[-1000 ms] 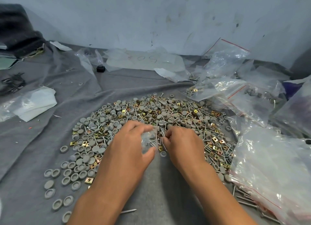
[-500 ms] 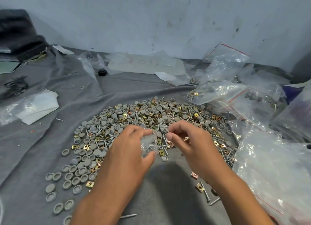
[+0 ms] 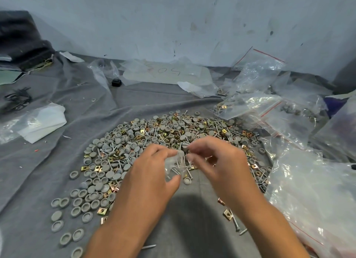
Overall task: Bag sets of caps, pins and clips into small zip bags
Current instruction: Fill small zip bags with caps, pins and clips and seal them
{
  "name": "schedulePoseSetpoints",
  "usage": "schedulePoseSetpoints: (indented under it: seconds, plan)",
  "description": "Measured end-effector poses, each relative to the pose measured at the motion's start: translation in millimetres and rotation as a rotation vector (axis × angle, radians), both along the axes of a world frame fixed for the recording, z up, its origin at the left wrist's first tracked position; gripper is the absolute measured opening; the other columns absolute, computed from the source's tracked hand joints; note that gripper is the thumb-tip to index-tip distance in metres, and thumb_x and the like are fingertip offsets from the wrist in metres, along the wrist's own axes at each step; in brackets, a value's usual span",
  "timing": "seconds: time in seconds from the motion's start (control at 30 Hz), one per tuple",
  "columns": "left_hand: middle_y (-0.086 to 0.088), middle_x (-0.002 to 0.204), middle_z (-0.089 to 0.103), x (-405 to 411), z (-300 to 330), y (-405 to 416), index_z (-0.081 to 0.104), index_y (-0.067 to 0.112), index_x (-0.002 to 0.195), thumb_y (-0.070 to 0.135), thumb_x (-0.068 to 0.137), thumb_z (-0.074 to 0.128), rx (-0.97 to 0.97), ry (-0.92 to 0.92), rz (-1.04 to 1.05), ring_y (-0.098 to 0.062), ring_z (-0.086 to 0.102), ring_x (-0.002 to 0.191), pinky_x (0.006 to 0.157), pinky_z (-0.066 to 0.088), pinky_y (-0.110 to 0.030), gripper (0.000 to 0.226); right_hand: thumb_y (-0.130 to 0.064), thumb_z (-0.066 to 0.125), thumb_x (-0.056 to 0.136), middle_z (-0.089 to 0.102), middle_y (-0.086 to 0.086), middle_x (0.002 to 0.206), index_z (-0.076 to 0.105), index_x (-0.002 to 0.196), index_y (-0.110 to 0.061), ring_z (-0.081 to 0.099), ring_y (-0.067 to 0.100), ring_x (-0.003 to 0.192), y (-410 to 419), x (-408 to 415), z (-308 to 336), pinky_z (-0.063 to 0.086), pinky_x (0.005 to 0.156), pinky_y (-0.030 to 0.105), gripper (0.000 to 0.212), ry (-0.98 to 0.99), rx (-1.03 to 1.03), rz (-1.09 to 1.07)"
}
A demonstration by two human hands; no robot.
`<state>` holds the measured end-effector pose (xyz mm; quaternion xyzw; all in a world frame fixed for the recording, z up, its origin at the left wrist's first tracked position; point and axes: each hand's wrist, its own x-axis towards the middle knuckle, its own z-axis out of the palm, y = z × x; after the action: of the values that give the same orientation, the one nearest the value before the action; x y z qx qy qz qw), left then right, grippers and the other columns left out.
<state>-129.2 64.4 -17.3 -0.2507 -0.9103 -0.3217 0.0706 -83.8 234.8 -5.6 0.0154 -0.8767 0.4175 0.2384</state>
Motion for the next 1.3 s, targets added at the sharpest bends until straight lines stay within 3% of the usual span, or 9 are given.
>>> schedulePoseSetpoints:
  seconds: [0.13,0.33,0.5,0.67,0.83,1.0,1.13,1.23,1.3]
  plan:
    - [0.032,0.114,0.045,1,1,-2,0.056,0.045,0.127,0.040,0.079,0.076,0.022,-0.004,0.006,0.009,0.055,0.082,0.081,0.055,-0.023,0.052,-0.018,0.081,0.084,0.074,-0.012,0.084,0.072,0.094,-0.024,0.071,0.004,0.081,13,-2,2,0.058,0.074,0.020,0.015,0.002,-0.181,-0.100]
    - [0.028,0.109,0.047,1,2,1,0.058,0.042,0.122,0.041,0.076,0.079,0.026,-0.007,0.002,0.005,0.054,0.082,0.078,0.054,-0.027,0.050,-0.019,0.080,0.085,0.070,-0.012,0.091,0.073,0.098,-0.016,0.066,0.004,0.085,-24,-1,1,0.051,0.075,0.013,0.014,0.303,0.060,0.024]
    - [0.031,0.113,0.047,2,2,-3,0.059,0.044,0.125,0.041,0.078,0.076,0.049,-0.002,0.011,0.007,0.053,0.078,0.079,0.054,-0.025,0.050,-0.023,0.074,0.092,0.069,-0.017,0.091,0.071,0.099,-0.025,0.066,0.002,0.085,7,-15,-6,0.050,0.073,0.013,0.008,0.111,-0.044,-0.144]
    - [0.032,0.113,0.047,0,2,-5,0.058,0.044,0.127,0.041,0.078,0.077,0.055,0.010,0.015,0.013,0.049,0.080,0.078,0.049,-0.016,0.052,-0.042,0.072,0.091,0.067,-0.014,0.103,0.069,0.109,-0.031,0.061,0.007,0.093,17,-33,-38,0.053,0.084,0.033,0.021,-0.388,0.234,-0.263]
    - [0.031,0.114,0.047,0,1,-4,0.057,0.045,0.127,0.041,0.079,0.076,0.054,0.009,0.013,0.009,0.050,0.082,0.078,0.051,-0.019,0.052,-0.061,0.068,0.087,0.066,-0.007,0.108,0.069,0.110,-0.029,0.060,0.018,0.104,3,-43,-43,0.052,0.085,0.036,0.040,-0.458,0.358,-0.390]
    - [0.031,0.113,0.048,-1,1,-5,0.058,0.044,0.127,0.041,0.078,0.076,0.049,0.006,0.009,0.010,0.049,0.080,0.077,0.050,-0.019,0.052,-0.046,0.065,0.094,0.063,-0.007,0.100,0.070,0.099,-0.031,0.060,0.018,0.098,3,-40,-45,0.052,0.078,0.036,0.016,-0.433,0.350,-0.367]
    - [0.031,0.112,0.048,0,2,-5,0.058,0.043,0.126,0.040,0.078,0.076,0.052,0.004,0.012,0.011,0.048,0.077,0.076,0.047,-0.016,0.051,-0.040,0.056,0.101,0.062,-0.006,0.107,0.069,0.107,-0.032,0.056,0.019,0.105,8,-35,-43,0.051,0.083,0.039,0.017,-0.478,0.402,-0.344]
    - [0.031,0.112,0.048,1,3,-5,0.058,0.045,0.126,0.041,0.078,0.074,0.056,-0.004,0.017,0.010,0.049,0.077,0.077,0.050,-0.019,0.051,-0.036,0.053,0.104,0.060,-0.010,0.097,0.068,0.103,-0.028,0.055,0.014,0.096,12,-31,-34,0.045,0.078,0.036,0.017,-0.388,0.318,-0.264]
    - [0.029,0.113,0.049,0,4,-5,0.059,0.044,0.125,0.039,0.078,0.077,0.065,-0.014,0.019,0.008,0.049,0.077,0.079,0.053,-0.024,0.050,-0.036,0.058,0.102,0.060,-0.014,0.080,0.066,0.091,-0.027,0.053,0.005,0.077,11,-25,-22,0.040,0.068,0.030,0.016,-0.291,0.050,-0.141]
